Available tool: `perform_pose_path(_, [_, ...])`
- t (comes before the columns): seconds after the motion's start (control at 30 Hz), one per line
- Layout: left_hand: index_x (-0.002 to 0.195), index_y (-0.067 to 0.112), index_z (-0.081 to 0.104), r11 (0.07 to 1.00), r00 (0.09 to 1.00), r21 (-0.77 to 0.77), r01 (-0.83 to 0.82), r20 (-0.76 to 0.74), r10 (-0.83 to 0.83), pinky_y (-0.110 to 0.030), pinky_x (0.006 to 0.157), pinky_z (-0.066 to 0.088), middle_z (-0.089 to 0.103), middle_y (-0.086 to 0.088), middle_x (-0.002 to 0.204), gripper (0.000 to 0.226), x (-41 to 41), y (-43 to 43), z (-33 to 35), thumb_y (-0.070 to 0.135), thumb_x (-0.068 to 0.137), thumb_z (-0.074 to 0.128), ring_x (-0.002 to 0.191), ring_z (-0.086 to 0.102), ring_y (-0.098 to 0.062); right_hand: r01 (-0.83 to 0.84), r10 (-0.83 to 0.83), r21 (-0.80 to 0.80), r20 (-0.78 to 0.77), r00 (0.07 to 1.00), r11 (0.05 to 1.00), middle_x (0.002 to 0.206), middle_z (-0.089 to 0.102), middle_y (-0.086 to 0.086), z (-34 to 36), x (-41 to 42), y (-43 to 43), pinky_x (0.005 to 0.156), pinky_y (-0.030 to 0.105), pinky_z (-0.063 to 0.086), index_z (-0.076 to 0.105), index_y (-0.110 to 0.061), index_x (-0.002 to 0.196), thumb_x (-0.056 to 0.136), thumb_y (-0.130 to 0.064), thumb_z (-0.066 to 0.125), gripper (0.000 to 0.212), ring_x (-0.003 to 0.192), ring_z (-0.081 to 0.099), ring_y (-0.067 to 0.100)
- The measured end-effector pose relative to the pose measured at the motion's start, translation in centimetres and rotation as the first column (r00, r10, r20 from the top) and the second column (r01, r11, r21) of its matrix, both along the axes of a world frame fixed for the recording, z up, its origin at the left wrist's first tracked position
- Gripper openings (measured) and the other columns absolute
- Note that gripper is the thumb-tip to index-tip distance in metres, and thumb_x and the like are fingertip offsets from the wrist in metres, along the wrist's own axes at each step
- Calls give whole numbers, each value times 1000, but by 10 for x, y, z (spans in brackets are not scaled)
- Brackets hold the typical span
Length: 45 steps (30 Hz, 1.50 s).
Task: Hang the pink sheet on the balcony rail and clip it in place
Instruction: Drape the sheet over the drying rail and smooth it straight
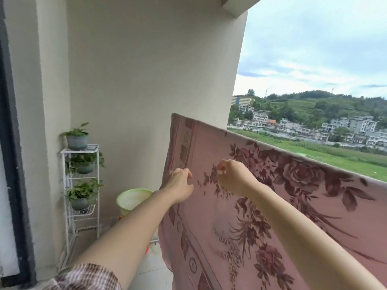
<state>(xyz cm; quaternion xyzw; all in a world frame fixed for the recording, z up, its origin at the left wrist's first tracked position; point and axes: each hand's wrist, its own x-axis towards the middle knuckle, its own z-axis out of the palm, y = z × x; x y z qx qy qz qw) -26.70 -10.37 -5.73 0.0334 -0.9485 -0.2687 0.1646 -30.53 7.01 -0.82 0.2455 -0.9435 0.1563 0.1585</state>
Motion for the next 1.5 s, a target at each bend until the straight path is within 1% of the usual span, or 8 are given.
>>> perform_pose_path(0.17, [125, 18, 52, 998, 999, 25, -50, -18, 50, -38, 100, 41, 50, -6, 129, 37, -96, -69, 9, 23, 88, 50, 126, 41, -26, 19, -11, 112, -67, 998, 994, 130, 54, 7, 12, -109, -70, 98, 39, 45, 54, -12, 128, 89, -24, 53, 40, 122, 48, 26])
perform_pose_path(0.3, [124, 19, 51, 992, 995, 81, -93, -19, 95, -38, 98, 42, 50, -7, 130, 36, -179, -126, 5, 25, 88, 50, 124, 43, -25, 48, -23, 190, -131, 991, 981, 126, 55, 6, 6, -195, -129, 96, 40, 44, 56, -12, 121, 89, -27, 54, 35, 118, 48, 25])
perform_pose_path(0.73, [128, 17, 46, 989, 998, 139, -53, 36, 48, -35, 98, 40, 48, -5, 134, 40, -483, -343, -2, 26, 90, 47, 125, 41, -24, 177, -123, 252, -216, 969, 951, 127, 54, 4, 21, -474, -328, 100, 42, 37, 52, -13, 124, 89, -31, 53, 39, 120, 45, 23])
perform_pose_path(0.97, [128, 17, 48, 960, 1000, 280, 14, 14, -19, -32, 90, 42, 49, -5, 132, 39, -626, -398, -2, 27, 91, 46, 119, 46, -23, 227, -121, 337, -309, 944, 914, 129, 54, 5, 42, -606, -390, 105, 41, 33, 52, -13, 126, 89, -32, 52, 41, 125, 44, 23])
perform_pose_path(1.2, [134, 12, 47, 924, 998, 379, 44, 23, -57, -26, 92, 37, 50, -7, 139, 44, -761, -441, -4, 28, 93, 46, 125, 47, -22, 258, -157, 336, -300, 941, 906, 120, 54, 6, 59, -727, -437, 97, 41, 39, 51, -12, 122, 89, -27, 50, 36, 114, 46, 22])
perform_pose_path(1.3, [136, 11, 48, 890, 996, 449, 78, 2, -89, -30, 102, 38, 51, -7, 139, 46, -815, -451, 3, 30, 94, 47, 126, 48, -23, 252, -175, 312, -253, 951, 916, 123, 54, 6, 69, -772, -459, 93, 41, 42, 47, -13, 128, 94, -28, 47, 37, 115, 49, 24])
perform_pose_path(1.37, [136, 10, 49, 852, 991, 507, 129, -36, -129, -32, 103, 39, 53, -5, 138, 49, -846, -455, 8, 35, 94, 47, 125, 50, -21, 249, -192, 272, -219, 957, 930, 113, 57, 5, 74, -800, -475, 80, 37, 46, 49, -13, 121, 96, -24, 42, 28, 104, 56, 25])
perform_pose_path(1.5, [132, 10, 51, 672, 963, 697, 250, -105, -249, -23, 81, 43, 58, -1, 126, 60, -899, -460, 12, 53, 90, 52, 108, 55, -13, 313, -265, 281, -197, 944, 907, 91, 53, 5, 78, -835, -495, 67, 33, 40, 52, -12, 105, 98, -24, 34, 23, 85, 55, 26])
